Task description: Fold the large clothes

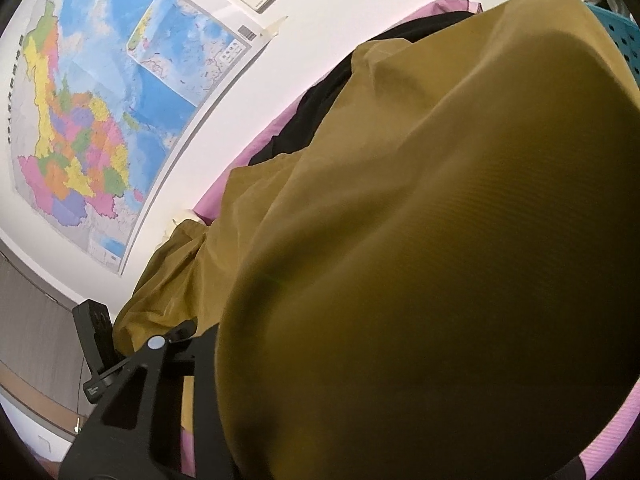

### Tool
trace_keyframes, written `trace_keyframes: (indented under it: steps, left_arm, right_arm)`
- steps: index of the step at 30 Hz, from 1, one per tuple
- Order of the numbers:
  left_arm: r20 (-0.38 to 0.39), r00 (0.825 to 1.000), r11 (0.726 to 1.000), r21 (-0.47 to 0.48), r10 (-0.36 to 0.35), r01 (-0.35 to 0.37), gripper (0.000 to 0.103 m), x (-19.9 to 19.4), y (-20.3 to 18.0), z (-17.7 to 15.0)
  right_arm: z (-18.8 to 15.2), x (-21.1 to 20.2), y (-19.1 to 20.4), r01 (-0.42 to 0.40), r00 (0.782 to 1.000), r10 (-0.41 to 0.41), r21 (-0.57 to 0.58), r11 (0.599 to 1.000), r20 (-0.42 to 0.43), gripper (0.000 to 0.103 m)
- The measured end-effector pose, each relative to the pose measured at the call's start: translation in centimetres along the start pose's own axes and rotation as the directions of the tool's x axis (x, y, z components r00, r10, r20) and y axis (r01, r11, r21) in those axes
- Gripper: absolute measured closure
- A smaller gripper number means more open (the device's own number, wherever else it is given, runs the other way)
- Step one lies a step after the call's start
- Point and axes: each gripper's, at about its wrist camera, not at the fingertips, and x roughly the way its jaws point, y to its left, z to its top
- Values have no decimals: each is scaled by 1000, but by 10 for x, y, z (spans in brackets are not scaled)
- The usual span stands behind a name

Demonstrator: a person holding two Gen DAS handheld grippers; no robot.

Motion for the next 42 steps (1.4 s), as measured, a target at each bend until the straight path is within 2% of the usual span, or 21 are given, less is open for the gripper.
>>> trace_keyframes:
  steps: [3, 6, 7, 9, 12, 15, 24, 27, 33, 38, 41, 42]
  left_arm:
    - [-10, 1000, 1000, -8, -6, 6, 53, 4, 3, 0]
    - [-3, 1000, 1000, -13, -3, 3, 52, 6, 3, 1]
    - [-1, 1000, 1000, -8, 2, -2, 55, 6, 2, 0]
    - [0, 1000, 1000, -2, 6, -6, 60, 4, 0, 2]
    - [22, 1000, 1000, 11, 6, -6, 69, -6, -4, 5]
    - [63, 998, 999, 34, -3, 1, 74, -27, -8, 15]
    - [185, 981, 996, 79, -56, 42, 76, -93, -8, 70]
    - [247, 967, 996, 84, -57, 37, 76, -122, 1, 90]
    - [373, 928, 996, 73, 14, -44, 75, -180, 34, 123]
    - [445, 885, 988, 8, 137, -157, 75, -213, 80, 146]
    - [471, 849, 969, -56, 239, -241, 75, -230, 121, 155]
    - [470, 844, 964, -76, 258, -253, 75, -233, 131, 157]
  right_arm:
    - [0, 5, -4, -22, 999, 23, 28, 999, -24, 47]
    - [-2, 10, -2, -26, 999, 26, 21, 999, -24, 44]
    - [-1, 13, 0, -19, 1000, 20, 19, 1000, -21, 45]
    - [-1, 11, 3, -13, 1000, 13, 2, 1000, -11, 57]
    - [2, 1, 14, -29, 1000, 29, -22, 999, 11, 67]
    - [9, -13, 37, -50, 998, 54, -81, 995, 43, 70]
    - [44, -55, 125, -119, 976, 162, -270, 955, 143, 73]
    - [54, -59, 154, -145, 965, 207, -329, 933, 162, 73]
    - [70, -42, 223, -227, 930, 327, -437, 870, 169, 73]
    - [80, 9, 284, -309, 903, 414, -492, 814, 117, 73]
    - [77, 44, 313, -366, 888, 454, -499, 785, 63, 73]
    - [75, 55, 321, -381, 885, 463, -496, 780, 49, 73]
